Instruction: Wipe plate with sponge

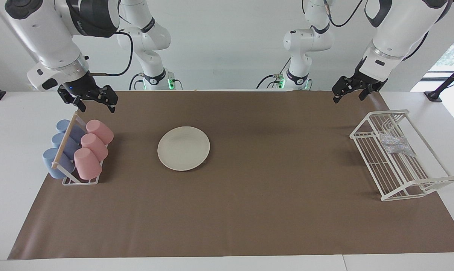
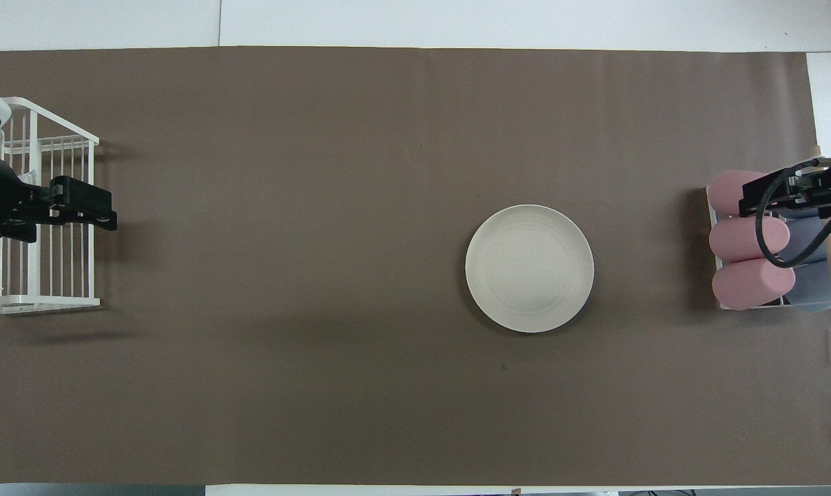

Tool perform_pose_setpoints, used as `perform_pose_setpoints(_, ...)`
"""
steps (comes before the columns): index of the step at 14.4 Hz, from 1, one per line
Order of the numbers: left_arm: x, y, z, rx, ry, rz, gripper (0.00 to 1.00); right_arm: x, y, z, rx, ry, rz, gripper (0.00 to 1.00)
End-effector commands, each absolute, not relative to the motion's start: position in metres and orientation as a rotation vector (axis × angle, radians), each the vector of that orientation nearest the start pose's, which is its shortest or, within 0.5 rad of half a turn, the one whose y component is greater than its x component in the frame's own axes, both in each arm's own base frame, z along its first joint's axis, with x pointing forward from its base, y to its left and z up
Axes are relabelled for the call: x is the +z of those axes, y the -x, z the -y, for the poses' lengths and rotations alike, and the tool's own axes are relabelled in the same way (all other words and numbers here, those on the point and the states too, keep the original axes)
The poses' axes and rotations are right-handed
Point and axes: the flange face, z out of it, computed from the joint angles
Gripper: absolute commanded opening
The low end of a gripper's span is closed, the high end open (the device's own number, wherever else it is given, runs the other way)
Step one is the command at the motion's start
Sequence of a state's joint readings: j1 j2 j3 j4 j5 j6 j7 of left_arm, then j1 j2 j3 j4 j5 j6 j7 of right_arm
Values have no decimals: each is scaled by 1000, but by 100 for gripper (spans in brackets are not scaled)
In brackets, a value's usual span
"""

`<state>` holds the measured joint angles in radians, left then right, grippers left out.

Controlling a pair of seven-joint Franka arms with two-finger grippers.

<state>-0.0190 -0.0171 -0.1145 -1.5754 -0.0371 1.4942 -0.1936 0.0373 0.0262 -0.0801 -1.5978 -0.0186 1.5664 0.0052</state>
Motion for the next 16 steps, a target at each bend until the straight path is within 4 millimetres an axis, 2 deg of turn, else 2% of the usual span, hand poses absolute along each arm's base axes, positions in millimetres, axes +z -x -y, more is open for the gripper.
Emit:
perform_pose_setpoints(1,627,-528,73,89,3177,93,100,600,-556,24,88,3160,-65,100)
perform_pose_setpoints(9,627,-532,64,52,3183,116,100,600,-556,24,90,3161,-65,100)
perform_pose_setpoints(12,623,-531,64,46,3126,111,100,600,-556,24,90,3161,-65,100)
perform_pose_setpoints(13,619,-533,60,33,3058,111,100,600,-556,24,90,3161,-65,100)
perform_pose_setpoints(16,575,-545,51,5,2857,45,100,600,-555,24,93,3161,-65,100)
